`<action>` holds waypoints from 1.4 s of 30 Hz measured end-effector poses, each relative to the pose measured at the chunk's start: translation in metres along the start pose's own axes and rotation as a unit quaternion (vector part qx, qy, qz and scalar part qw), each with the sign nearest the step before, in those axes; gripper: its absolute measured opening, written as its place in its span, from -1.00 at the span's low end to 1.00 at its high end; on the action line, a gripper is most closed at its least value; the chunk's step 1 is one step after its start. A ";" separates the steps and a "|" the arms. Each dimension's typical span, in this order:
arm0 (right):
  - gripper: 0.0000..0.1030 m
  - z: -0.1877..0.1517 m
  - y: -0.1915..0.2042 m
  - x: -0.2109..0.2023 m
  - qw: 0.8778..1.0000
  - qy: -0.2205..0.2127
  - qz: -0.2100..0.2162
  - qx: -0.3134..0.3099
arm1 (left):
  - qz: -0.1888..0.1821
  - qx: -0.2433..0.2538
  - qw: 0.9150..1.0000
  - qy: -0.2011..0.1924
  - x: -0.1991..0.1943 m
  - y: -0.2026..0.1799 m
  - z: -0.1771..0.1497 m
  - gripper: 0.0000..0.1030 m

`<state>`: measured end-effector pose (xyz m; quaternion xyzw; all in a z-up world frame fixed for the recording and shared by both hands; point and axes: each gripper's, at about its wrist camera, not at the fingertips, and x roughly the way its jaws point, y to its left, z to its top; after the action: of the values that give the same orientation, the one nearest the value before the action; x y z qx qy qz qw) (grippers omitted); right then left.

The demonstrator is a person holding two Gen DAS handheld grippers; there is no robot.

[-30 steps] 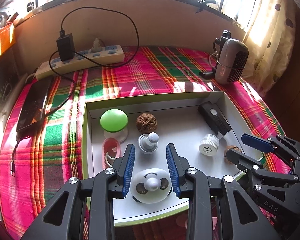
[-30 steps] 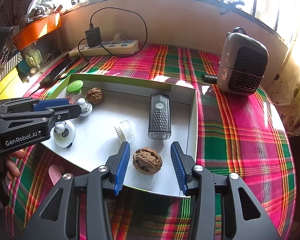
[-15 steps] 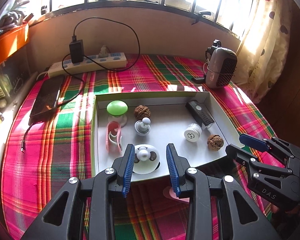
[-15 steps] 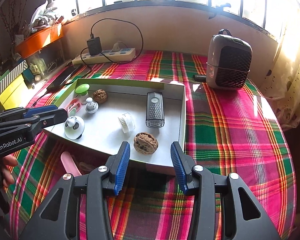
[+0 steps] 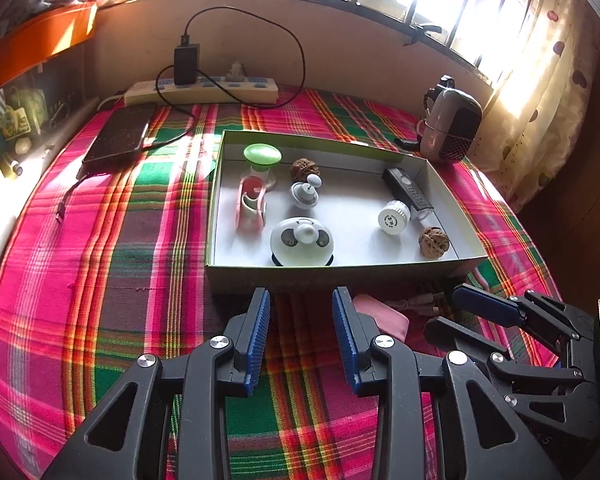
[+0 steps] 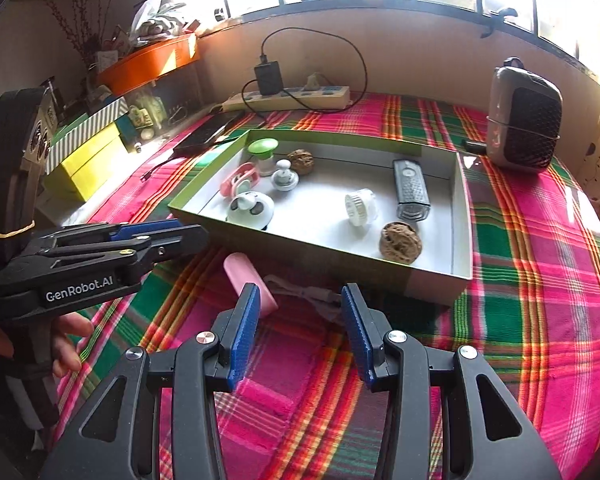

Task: Organize objects
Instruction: 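Withdraw both grippers from the box toward the pink block and white cable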

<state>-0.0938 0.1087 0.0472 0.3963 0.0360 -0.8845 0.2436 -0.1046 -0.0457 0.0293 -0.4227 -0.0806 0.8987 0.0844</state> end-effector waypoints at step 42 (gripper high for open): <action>-0.15 -0.009 -0.029 0.002 0.999 0.015 -0.050 -0.015 | -0.039 0.021 0.998 0.039 0.013 -0.033 -0.011 -0.30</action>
<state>-0.1023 0.1357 0.0362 0.4036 0.0724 -0.8888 0.2046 -0.1016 -0.0102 0.0203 -0.4522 -0.0747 0.8790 0.1311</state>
